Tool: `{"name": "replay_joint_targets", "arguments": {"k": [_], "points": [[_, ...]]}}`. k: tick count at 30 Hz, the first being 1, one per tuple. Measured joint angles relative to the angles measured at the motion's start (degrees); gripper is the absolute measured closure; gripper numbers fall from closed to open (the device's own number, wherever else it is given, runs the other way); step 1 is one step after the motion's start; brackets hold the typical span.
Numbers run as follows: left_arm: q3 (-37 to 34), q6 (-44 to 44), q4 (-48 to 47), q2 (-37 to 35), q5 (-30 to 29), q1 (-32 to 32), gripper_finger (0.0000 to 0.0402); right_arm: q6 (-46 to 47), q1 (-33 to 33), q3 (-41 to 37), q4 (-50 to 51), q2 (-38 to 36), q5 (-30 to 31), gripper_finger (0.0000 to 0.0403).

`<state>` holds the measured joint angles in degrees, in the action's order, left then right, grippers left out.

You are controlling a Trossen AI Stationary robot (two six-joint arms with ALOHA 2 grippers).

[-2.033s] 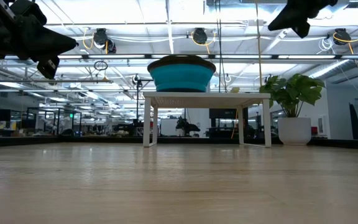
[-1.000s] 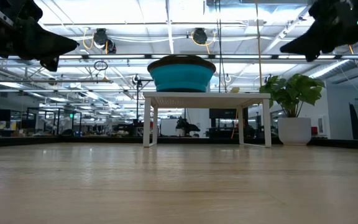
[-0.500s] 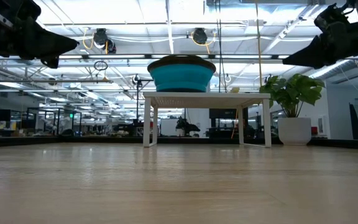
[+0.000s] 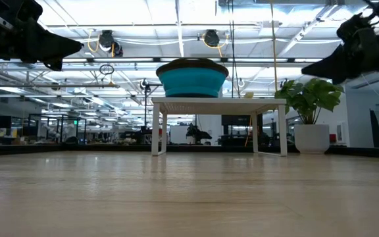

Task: Pick & Place Fruit
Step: Return to Home Position

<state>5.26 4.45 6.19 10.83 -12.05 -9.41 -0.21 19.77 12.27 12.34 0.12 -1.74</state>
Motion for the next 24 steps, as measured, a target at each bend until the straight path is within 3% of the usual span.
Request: {"name": "replay_joint_targets", "arguments": {"k": [24], "points": [[0.0,2.9,0.0,0.0,0.2,0.0,0.038,-1.9,0.0,-5.6,-5.9,0.1,0.2,0.0399]]}}
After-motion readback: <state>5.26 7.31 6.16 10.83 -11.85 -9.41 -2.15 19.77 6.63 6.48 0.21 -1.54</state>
